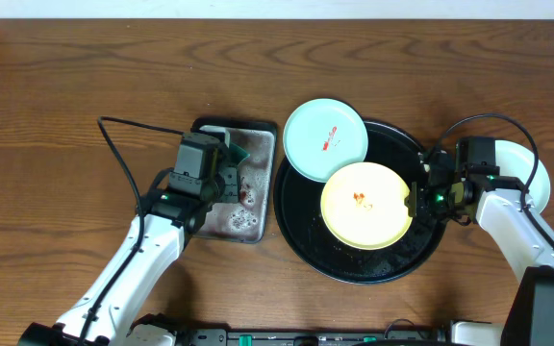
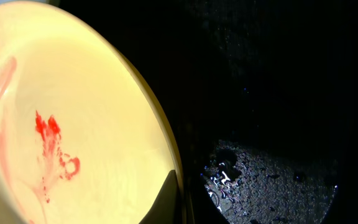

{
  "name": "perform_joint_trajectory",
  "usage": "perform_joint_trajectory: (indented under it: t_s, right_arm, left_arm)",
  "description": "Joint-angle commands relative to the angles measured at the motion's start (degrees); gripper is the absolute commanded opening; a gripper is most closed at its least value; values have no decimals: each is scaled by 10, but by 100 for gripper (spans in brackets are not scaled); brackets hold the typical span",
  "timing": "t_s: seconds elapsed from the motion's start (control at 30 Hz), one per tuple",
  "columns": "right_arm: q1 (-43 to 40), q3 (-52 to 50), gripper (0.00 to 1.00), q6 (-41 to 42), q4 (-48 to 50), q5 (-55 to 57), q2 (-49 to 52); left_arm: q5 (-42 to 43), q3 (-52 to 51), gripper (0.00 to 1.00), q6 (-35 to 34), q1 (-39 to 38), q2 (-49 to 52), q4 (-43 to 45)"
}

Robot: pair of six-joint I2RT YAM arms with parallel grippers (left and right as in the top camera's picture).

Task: Clean dirty plates on tray and stack at the side

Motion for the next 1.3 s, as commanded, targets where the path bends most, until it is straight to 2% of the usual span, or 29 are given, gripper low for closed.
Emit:
perform_joint_trajectory:
  t_s: [0.0,0.9,1.0,1.2,1.27]
  right_arm:
    - [6,-3,1,-8,-1,-2,4]
    - [6,-3,1,-8,1,-2,4]
    - [6,-3,1,-8,0,-2,4]
    - [6,-5,1,-8,-11,-2,4]
    - [6,-10,1,-8,-12,-2,4]
  left_arm:
    - [-43,2,8,3,-4,-4,-2]
    - [-38,2,7,-13,-4,-3,-18]
    - [-39,2,8,-31,-4,-3,-24]
    - [-39,2,7,-123,-7,-3,-46]
    - [-39,2,7,-130,-13,-2,-48]
